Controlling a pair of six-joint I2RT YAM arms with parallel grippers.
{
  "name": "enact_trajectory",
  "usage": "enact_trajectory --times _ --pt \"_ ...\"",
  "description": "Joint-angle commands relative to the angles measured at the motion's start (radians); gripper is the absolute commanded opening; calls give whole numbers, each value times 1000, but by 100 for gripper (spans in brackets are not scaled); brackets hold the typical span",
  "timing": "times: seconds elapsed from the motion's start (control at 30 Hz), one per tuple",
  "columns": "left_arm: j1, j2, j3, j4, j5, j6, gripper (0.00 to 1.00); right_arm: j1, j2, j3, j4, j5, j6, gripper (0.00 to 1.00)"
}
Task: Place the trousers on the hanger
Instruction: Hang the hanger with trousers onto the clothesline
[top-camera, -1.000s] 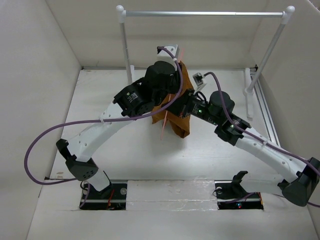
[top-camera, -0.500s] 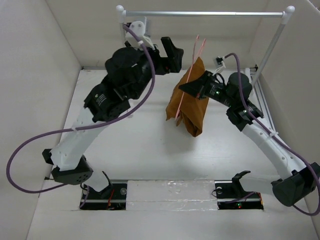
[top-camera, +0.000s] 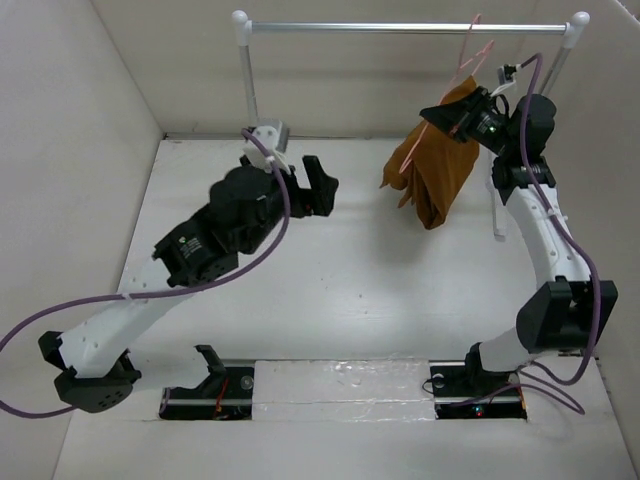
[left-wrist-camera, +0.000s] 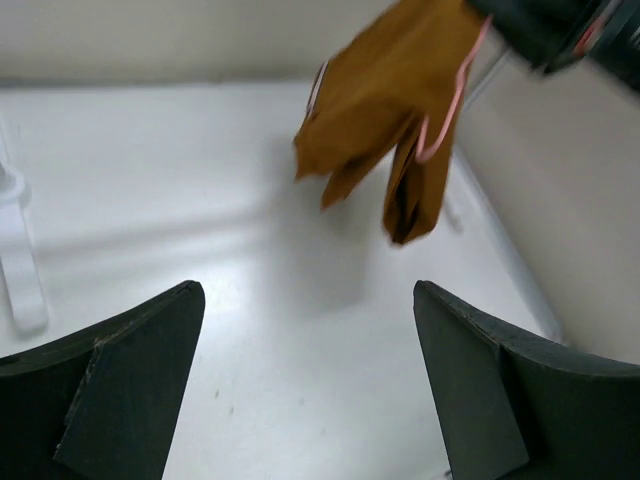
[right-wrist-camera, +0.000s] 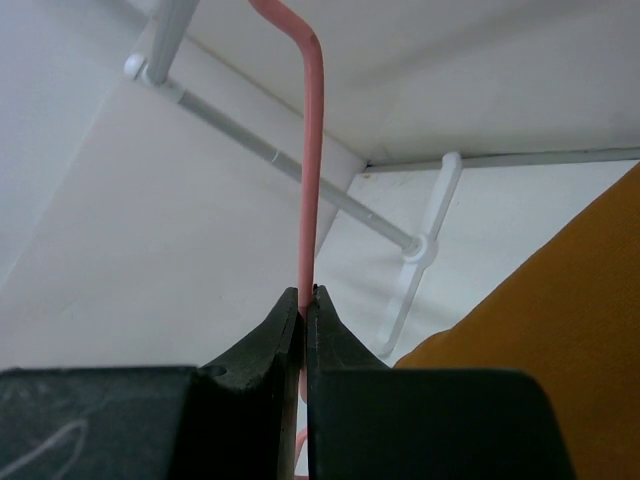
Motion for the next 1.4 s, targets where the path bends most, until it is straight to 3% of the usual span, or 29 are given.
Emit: enact_trajectory --times 0.0,0.47,0.93,0.97,1.03,1.07,1.17,1.27,1.3,1.33,1.37 --pt "2 -31 -91 -1 34 -75 82 -47 4 137 284 -64 36 0" --pt "2 -70 -186 -9 -15 -67 82 -188 231 263 425 -90 188 0" --pt "2 -50 -188 26 25 -81 82 -303 217 111 444 -111 199 0" --pt "2 -38 -175 22 28 -78 83 -314 216 108 429 -122 182 9" --pt "2 -33 -168 20 32 -76 84 -323 217 109 409 -134 165 15" --pt "2 -24 -163 20 34 -73 85 -323 213 109 401 -134 159 28" --pt "2 -10 -149 17 25 -72 87 -345 213 120 376 -148 140 49" --pt "2 -4 -131 16 17 -75 88 -356 224 142 355 -182 123 60" --pt "2 -1 -123 14 6 -75 89 -356 224 164 335 -190 105 68" --pt "2 1 -116 13 2 -76 89 -365 220 181 254 -190 49 70" --pt "2 7 -108 2 -8 -76 89 -365 219 201 202 -188 9 59"
